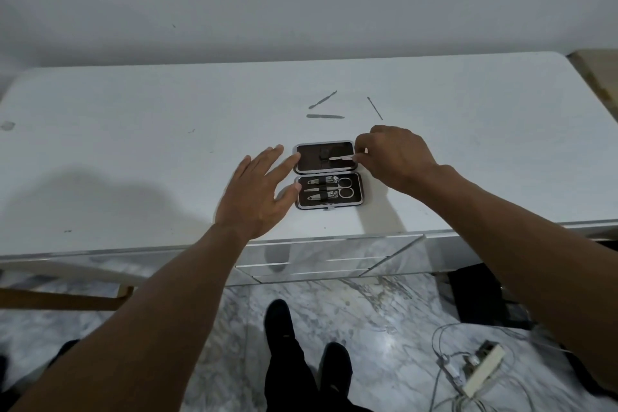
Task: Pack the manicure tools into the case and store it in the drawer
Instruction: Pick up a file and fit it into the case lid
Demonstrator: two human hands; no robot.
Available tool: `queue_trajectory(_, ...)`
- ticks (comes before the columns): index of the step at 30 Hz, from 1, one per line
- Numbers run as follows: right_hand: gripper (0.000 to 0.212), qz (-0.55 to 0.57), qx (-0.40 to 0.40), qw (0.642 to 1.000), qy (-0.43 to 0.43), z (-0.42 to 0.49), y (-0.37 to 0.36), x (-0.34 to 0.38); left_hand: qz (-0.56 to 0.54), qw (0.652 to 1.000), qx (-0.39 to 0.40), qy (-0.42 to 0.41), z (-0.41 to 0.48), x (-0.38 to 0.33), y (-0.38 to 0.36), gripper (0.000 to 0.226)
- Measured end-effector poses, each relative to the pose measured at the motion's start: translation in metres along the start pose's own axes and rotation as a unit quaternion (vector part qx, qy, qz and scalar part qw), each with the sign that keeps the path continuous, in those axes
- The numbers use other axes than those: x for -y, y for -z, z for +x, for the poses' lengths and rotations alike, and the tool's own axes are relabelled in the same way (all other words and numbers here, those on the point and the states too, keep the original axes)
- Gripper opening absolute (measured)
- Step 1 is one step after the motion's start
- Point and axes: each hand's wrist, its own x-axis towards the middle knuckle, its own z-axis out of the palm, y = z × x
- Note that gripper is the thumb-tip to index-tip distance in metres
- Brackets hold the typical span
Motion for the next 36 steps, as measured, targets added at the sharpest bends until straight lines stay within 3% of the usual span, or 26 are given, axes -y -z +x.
queue_trajectory(22, 0.023, 0.008, 0.033, 0.997, 0.064, 0.016, -0.006, 0.013, -0.011, 1.0, 0.005, 0.005, 0.0, -0.001, 0.003, 0.057)
queue_trajectory(36, 0.018, 0.014, 0.051, 0.997, 0.058, 0.026, -0.012, 0.018, -0.013, 1.0, 0.005, 0.005, 0.0, -0.001, 0.002, 0.059)
